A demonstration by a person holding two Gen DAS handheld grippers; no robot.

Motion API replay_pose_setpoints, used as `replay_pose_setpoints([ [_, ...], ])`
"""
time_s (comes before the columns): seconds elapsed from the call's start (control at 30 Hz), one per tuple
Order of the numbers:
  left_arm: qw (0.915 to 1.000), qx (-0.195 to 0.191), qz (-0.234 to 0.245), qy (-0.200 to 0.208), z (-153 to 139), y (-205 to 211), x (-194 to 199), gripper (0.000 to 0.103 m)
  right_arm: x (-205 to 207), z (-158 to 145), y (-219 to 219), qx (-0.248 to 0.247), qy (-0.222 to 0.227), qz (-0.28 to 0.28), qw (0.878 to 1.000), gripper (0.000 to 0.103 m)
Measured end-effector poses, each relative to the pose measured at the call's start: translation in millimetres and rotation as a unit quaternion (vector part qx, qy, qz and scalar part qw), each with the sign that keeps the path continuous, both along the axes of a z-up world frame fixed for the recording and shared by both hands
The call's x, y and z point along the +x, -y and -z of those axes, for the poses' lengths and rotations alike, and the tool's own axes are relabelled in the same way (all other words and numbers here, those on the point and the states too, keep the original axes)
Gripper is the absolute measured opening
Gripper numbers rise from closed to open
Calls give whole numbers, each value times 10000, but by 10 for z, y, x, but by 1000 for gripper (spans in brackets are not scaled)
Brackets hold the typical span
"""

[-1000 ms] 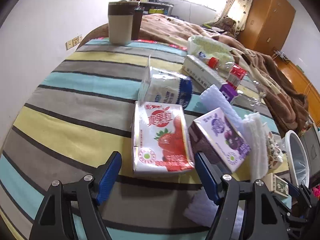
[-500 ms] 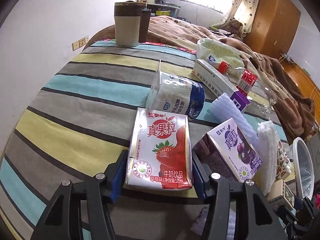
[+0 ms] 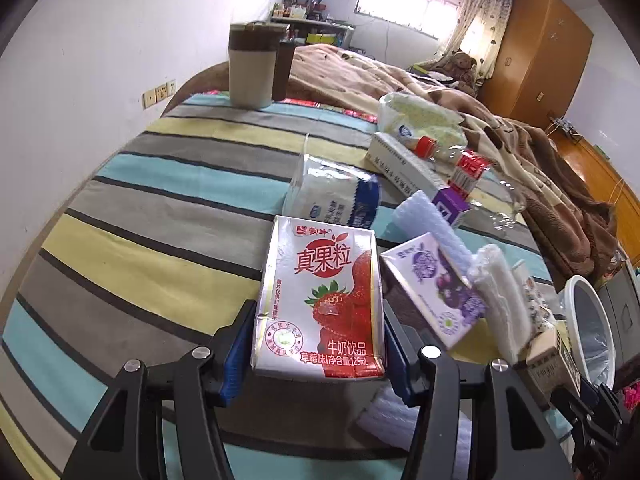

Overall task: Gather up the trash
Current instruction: 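Carry the carton and box over the white bin and open both tools to drop them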

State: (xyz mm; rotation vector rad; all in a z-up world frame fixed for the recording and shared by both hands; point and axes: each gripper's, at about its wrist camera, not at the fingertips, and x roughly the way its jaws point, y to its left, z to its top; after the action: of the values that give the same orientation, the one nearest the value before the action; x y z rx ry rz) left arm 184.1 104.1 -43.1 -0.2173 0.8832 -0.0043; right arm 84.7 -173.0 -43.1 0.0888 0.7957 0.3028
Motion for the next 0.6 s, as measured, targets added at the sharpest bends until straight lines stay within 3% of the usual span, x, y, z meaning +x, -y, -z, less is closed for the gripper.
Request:
replay_pose_setpoints([
  [0.6, 9975, -33, 505, 498, -458, 367, -383, 57, -158, -242, 244, 139, 474, 364, 9981, 39],
])
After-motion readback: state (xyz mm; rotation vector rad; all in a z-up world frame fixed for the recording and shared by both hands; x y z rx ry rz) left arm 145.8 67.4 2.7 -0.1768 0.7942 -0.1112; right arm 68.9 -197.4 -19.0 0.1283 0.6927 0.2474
